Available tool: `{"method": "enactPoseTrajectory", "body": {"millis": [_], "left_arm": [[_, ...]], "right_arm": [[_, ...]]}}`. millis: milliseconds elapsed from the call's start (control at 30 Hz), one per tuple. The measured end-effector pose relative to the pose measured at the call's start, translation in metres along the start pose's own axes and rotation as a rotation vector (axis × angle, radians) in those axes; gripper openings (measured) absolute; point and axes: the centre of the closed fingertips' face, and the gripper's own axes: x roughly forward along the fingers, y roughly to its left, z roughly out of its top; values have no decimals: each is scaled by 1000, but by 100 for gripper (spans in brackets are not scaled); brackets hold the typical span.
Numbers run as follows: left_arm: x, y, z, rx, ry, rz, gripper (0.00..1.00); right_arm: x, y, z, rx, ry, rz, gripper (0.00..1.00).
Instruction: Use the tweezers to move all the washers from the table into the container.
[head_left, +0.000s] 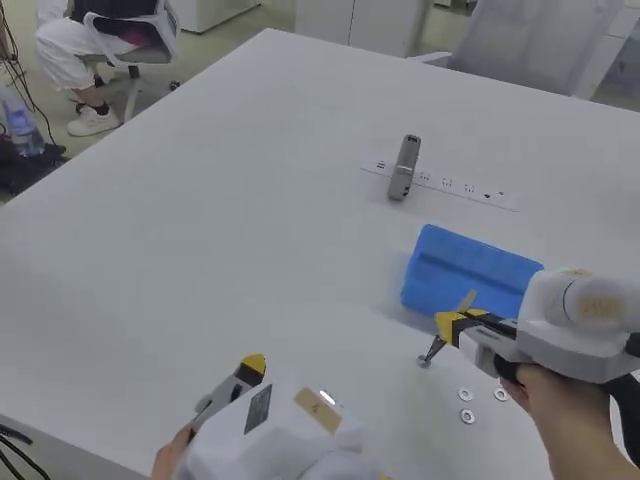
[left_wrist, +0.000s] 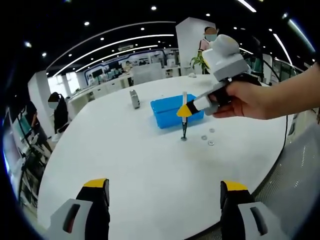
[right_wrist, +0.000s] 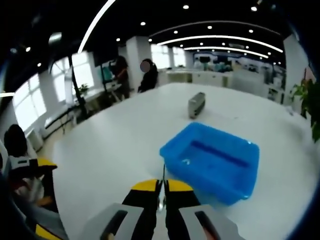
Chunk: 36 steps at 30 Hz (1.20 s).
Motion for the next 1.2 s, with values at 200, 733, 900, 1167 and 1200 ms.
{"method": "enactPoseTrajectory", "body": {"millis": [200, 733, 900, 1167, 1200], "left_arm": [[-2, 2, 3, 1, -18, 7, 93], [-4, 6, 3, -8, -18, 30, 88], [-3, 5, 2, -6, -13, 26, 88], [-4, 6, 3, -11, -22, 28, 88], [-4, 6, 3, -11, -21, 25, 88]], "right_arm": [[-3, -8, 0, 43, 7, -3, 1], [-31, 0, 29, 62, -62, 64, 1], [-39, -3, 46, 62, -99, 64, 1], [-45, -4, 69, 40, -142, 50, 1], [-46, -4, 71, 33, -144, 46, 1]]}}
